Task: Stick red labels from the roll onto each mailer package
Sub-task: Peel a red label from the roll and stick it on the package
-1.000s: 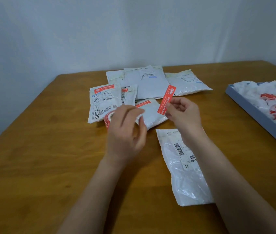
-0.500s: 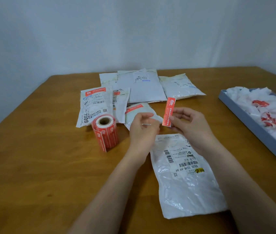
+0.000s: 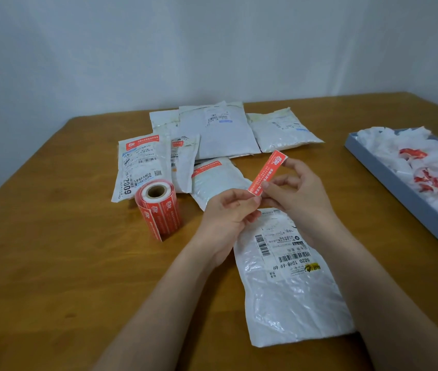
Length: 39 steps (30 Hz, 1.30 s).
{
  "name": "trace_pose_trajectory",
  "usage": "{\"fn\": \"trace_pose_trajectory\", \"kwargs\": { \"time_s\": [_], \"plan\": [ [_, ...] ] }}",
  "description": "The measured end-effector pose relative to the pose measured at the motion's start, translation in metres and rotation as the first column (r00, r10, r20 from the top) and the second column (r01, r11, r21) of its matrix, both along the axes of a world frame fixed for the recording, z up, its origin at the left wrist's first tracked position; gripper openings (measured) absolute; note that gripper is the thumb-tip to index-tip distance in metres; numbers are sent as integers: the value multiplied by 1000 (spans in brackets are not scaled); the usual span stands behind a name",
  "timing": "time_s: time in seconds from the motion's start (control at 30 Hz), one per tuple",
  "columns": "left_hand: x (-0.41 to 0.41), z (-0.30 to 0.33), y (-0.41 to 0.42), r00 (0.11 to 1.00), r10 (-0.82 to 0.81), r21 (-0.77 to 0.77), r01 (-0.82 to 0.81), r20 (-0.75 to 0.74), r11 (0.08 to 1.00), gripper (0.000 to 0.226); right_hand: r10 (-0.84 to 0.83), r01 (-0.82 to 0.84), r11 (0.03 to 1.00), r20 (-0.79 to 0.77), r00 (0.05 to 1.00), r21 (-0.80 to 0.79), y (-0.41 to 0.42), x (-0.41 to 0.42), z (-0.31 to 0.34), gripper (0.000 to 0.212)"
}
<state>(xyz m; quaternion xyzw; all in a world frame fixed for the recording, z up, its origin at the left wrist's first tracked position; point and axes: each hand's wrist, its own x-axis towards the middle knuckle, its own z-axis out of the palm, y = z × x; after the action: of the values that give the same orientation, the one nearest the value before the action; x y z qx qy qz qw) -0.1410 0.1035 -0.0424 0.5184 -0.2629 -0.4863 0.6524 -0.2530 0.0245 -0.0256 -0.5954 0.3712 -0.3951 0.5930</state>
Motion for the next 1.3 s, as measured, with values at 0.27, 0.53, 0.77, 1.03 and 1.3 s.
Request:
{"fn": "trace_pose_trajectory", "kwargs": {
  "time_s": [0.27,0.53,0.77,1.03,1.3],
  "plan": [
    [2,0,0,1000,23,-37,-24,-10,999,7,10,-11,999,-30,999,-49,0,3,-4,44],
    [6,0,-1,999,35,-20,-35,0,999,7,-149,153,983,48,988,-100,-5,-1,-2,43],
    [7,2,1,993,98,-49,-101,-68,994,6,-239,199,955,-177,955,-220,-4,-1,-7,48],
    [7,-4,0,989,150,-43,-149,17,988,6,-340,68,649,-208,917,-758,8,2,-7,5],
    [7,-5,1,994,99,-77,-95,50,992,5,-229,-75,594,-258,938,-801,11,4,-10,4]
  ]
}}
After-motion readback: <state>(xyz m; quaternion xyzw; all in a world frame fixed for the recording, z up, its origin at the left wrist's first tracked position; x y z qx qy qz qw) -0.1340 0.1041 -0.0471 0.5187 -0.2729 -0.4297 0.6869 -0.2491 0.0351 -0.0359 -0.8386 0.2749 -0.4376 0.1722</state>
